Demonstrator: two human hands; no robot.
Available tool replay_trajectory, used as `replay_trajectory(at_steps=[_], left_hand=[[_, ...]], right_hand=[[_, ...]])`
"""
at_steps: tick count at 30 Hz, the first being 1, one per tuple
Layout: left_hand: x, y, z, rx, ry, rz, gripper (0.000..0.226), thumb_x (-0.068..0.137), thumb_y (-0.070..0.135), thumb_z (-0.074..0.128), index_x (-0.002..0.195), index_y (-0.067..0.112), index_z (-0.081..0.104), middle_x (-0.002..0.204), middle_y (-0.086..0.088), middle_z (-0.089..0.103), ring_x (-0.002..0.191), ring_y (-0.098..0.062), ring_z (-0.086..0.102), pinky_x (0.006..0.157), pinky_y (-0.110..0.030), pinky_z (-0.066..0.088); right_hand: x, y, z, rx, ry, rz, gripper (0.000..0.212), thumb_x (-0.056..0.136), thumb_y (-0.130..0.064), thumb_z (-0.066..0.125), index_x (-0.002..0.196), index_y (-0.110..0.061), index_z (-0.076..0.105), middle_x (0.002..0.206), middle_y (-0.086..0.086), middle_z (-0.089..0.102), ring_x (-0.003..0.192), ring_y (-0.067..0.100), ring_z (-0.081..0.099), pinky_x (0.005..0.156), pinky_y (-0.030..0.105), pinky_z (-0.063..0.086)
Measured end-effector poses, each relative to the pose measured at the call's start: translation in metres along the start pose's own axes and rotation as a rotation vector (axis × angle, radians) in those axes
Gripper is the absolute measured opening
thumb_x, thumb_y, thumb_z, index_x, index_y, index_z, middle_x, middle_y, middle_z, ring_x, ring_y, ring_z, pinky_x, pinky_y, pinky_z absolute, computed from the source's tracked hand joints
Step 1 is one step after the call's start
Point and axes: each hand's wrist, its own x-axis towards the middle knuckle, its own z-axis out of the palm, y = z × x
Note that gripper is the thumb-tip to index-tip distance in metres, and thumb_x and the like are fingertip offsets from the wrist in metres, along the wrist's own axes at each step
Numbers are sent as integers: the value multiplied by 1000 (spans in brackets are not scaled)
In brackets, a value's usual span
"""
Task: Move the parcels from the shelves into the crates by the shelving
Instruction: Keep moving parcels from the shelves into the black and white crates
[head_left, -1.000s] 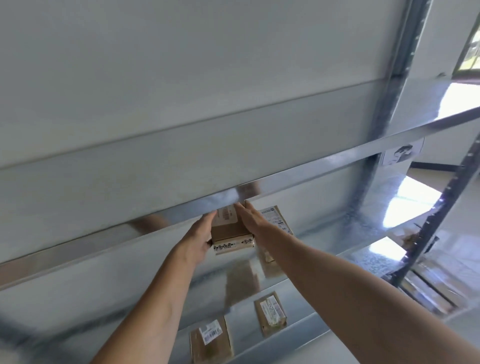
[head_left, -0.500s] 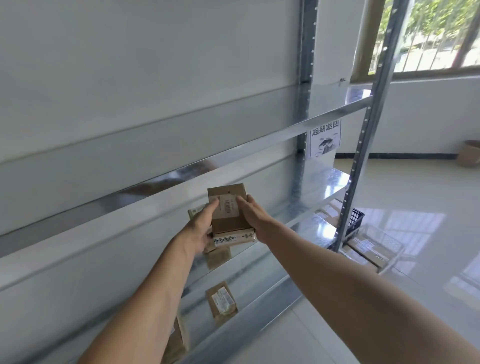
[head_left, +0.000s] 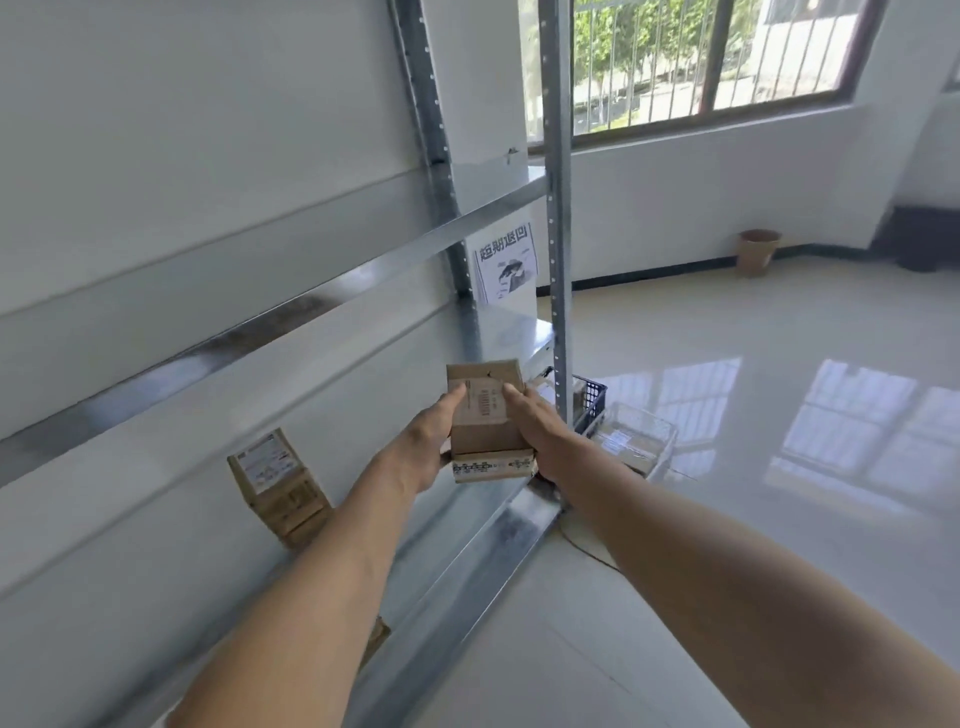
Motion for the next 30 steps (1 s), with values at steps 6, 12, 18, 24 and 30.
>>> replay_trajectory(at_steps=[6,12,18,24,30], left_hand=[[36,0,73,62,-134,-27,45,108,51,36,115,26,73,101,5,78,95,-12,68,75,-29,50],[102,-2,126,136,-297,-59,46,107,54,36,111,31,75,113,6,76,115,-16,64,89,-34,49],[191,3,170,222,-451,-83,50,90,75,44,109,43,78,134,4,68,136,-23,51,121,-52,29],[253,20,213,209,-547,-110,46,83,76,54,104,43,78,134,3,68,138,-24,50,122,-53,28],[304,36,251,213,-600,-124,50,96,65,45,128,33,67,131,3,69,130,-20,56,118,-48,37]], right_hand=[[-2,22,-77,110,148,44,43,106,-42,47,141,-18,43,125,15,64,99,26,66,73,36,56],[16,27,-135,142,335,123,39,105,-45,45,137,-22,46,130,14,64,108,31,67,84,47,60],[87,61,-209,128,491,223,104,65,-80,53,155,-35,27,152,9,49,130,34,56,108,58,46],[95,17,-242,196,566,191,43,106,-47,42,142,-25,43,123,9,67,92,22,70,62,31,56],[129,10,-286,228,577,195,44,107,-47,40,145,-25,43,120,6,68,93,21,70,62,31,55]])
